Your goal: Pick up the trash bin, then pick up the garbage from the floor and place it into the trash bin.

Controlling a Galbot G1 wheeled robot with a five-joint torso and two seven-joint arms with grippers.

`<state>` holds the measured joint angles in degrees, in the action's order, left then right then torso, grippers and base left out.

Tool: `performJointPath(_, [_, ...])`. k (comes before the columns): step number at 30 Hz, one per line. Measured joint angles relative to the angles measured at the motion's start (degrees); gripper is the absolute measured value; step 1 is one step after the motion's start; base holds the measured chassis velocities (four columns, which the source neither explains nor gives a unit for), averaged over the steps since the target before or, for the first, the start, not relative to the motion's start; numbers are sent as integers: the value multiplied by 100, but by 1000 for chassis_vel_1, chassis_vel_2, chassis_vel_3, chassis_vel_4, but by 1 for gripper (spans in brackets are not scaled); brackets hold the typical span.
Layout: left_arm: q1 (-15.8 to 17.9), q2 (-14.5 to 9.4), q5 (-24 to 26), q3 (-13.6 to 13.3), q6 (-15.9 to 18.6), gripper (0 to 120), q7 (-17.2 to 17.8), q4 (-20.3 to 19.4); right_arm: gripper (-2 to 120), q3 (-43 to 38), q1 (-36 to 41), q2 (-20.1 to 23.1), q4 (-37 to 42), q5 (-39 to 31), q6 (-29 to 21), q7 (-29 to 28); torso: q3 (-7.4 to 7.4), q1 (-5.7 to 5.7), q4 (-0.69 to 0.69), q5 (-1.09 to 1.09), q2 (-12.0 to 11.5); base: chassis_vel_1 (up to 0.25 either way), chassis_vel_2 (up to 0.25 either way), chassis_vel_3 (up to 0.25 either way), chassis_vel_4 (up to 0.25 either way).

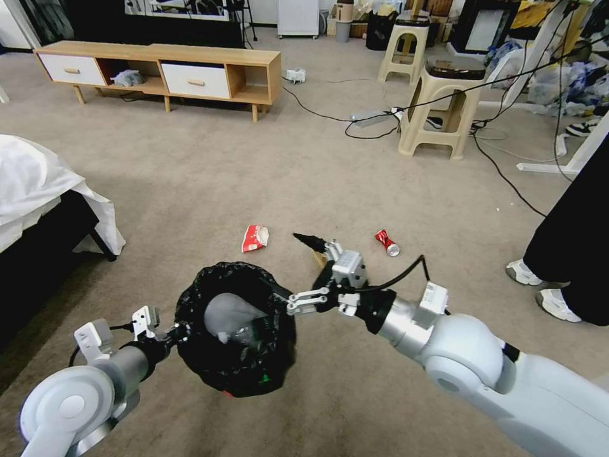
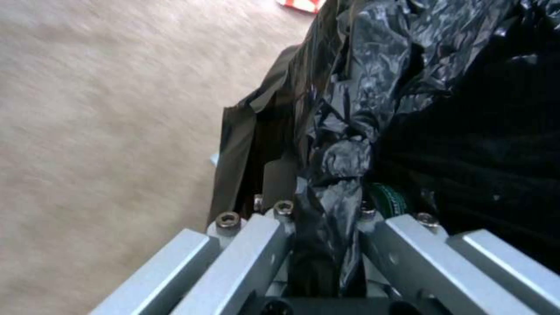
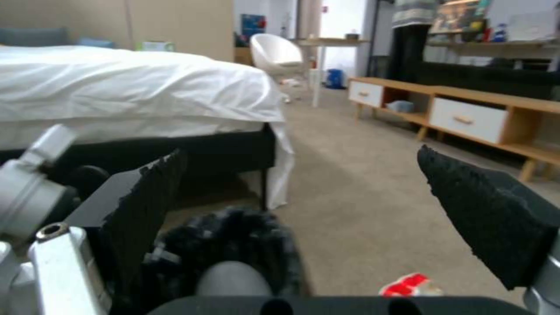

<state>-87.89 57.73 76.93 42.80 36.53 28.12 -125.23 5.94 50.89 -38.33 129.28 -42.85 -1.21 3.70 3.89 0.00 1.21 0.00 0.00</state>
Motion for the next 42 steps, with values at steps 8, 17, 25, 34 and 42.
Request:
performJointPath(8, [-267, 199, -1163, 317, -3, 1, -557, 154, 100, -393, 267, -80, -158, 37, 58, -127, 0, 0, -1, 0, 0, 0, 0, 0, 0])
performJointPath(17, [-695, 506, -1901, 958, -128, 1, -980, 256, 100, -480, 404, -499, -629, 105, 108, -336, 0, 0, -2, 1, 0, 0, 0, 0, 0])
performJointPath(25, [-896, 576, -1771, 1270, -145, 1, -1091, 176, 100, -93, 247, -856, -1134, 171, 108, -382, 0, 0, -2, -1, 0, 0, 0, 0, 0])
performJointPath(34, [-1010, 685, -1665, 1517, -151, 1, -1214, 143, 100, 233, 88, -1092, -1626, 313, 53, -437, 0, 0, -2, -1, 0, 0, 0, 0, 0])
performJointPath(42, [-989, 712, -1598, 1635, -166, 1, -1276, 194, 100, 542, -120, -1297, -2058, 515, -50, -529, 0, 0, -1, -1, 0, 0, 0, 0, 0])
